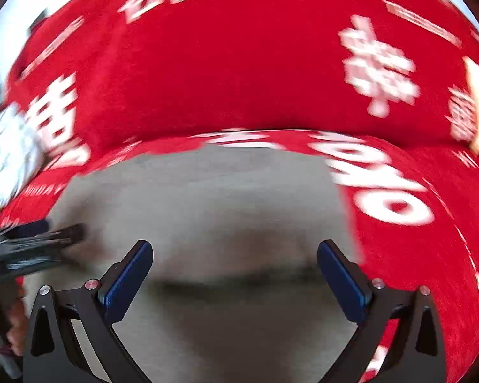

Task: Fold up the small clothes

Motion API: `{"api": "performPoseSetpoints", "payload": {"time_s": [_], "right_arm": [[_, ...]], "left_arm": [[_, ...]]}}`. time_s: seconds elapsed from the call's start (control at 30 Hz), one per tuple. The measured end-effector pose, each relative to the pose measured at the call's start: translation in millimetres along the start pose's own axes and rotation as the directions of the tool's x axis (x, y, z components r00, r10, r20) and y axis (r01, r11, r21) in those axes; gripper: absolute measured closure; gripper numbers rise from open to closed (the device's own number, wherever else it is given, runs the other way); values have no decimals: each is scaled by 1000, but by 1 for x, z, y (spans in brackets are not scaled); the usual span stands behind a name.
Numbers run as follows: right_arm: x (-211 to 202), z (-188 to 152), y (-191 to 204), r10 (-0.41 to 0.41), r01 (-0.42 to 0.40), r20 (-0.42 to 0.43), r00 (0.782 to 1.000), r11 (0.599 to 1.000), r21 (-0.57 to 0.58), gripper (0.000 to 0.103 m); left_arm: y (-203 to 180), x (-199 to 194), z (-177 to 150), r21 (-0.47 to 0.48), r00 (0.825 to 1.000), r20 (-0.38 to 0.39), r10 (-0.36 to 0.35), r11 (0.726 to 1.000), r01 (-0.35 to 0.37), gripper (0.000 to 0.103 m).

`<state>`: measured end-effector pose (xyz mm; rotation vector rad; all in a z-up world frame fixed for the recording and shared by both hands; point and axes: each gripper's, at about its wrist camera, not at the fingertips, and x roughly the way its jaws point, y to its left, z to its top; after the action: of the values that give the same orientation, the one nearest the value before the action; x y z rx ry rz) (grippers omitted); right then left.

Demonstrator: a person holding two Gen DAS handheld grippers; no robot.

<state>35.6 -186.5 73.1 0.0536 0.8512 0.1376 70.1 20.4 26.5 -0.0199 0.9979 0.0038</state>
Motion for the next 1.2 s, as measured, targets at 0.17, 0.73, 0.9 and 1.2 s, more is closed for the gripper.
{"api": "performPoseSetpoints", "payload": {"time_s": [0.17, 0.73, 0.9, 1.2], "right_arm": [[35, -14, 20, -40, 32, -89, 995, 995, -93, 1], [-20, -100, 34, -55, 55, 5, 998, 989, -140, 1], [-40, -122, 33, -60, 63, 27, 998, 987, -146, 1], [-70, -162, 32, -65, 56, -29, 997, 971, -233, 1]], "left_arm": [[19, 4, -14, -4, 1000, -21, -3, 1000, 3, 12], [4, -39, -109, 40, 994, 110, -23, 999, 18, 1], [8, -56, -139, 58, 991, 125, -40, 998, 33, 1], [2, -75, -184, 152, 998, 43, -52, 987, 44, 0]]}}
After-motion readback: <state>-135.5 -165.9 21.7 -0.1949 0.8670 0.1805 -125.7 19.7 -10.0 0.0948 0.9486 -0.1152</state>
